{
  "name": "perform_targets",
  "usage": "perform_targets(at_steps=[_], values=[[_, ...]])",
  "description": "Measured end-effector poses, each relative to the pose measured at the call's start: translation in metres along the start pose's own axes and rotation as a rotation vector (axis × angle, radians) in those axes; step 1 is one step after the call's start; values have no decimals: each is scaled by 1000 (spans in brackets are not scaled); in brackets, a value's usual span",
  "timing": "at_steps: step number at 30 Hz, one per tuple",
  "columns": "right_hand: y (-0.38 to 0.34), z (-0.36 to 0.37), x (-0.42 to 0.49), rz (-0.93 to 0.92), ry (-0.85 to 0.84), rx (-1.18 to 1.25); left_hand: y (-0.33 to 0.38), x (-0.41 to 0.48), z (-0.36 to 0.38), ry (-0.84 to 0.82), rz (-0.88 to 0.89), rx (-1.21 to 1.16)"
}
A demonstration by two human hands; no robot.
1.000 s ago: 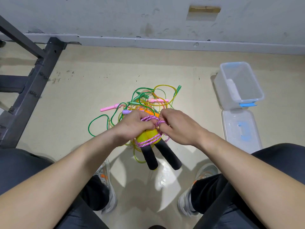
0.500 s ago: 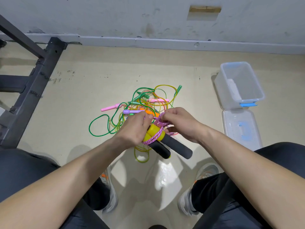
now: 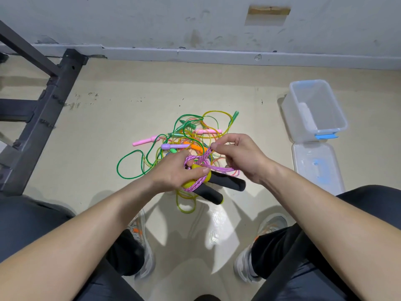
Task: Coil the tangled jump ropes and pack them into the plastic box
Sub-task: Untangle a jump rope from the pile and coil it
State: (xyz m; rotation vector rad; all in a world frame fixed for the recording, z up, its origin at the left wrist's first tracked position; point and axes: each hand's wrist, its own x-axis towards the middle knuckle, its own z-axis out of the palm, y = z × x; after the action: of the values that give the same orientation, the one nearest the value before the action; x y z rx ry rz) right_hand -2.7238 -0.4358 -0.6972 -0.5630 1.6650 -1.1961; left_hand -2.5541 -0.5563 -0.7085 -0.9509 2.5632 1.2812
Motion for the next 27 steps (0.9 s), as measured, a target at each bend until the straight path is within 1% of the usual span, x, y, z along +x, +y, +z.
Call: perform_targets(at_steps=[2, 3, 4, 5, 6, 7, 10, 12, 14, 16, 18, 20, 23, 27], values=[[-6, -11, 1, -99, -41, -556, -1, 2, -6, -10, -16, 52], [-8, -16, 0, -70, -117, -775, -4, 4, -8, -24, -9, 82], [-10, -20, -1, -4, -231, -865, -5, 4, -10, -37, -2, 108], [-11, -22, -4, 62, -350, -826, -8, 5, -12, -44, 4, 122], [-10, -23, -5, 86, -424, -713, -10, 6, -13, -42, 4, 125], [-8, -23, -4, 61, -428, -560, -13, 8, -15, -34, -2, 119], [1, -21, 1, -74, -226, -103, -22, 15, -26, 19, -49, 80], [3, -19, 2, -89, -154, 103, -30, 19, -34, 19, -53, 64], [2, -18, -1, -45, -184, 281, -35, 19, -38, 19, -46, 55], [-7, -22, -6, 82, -289, 412, -38, 20, -40, 54, -45, 67], [-15, -26, -10, 202, -460, 452, -44, 21, -45, 114, -58, 124], [-18, -27, -13, 248, -579, 508, -49, 22, -52, 154, -71, 209], [-18, -27, -18, 187, -666, 505, -56, 24, -63, 192, -93, 291], [-16, -33, -22, 165, -743, 316, -65, 29, -83, 200, -103, 315]])
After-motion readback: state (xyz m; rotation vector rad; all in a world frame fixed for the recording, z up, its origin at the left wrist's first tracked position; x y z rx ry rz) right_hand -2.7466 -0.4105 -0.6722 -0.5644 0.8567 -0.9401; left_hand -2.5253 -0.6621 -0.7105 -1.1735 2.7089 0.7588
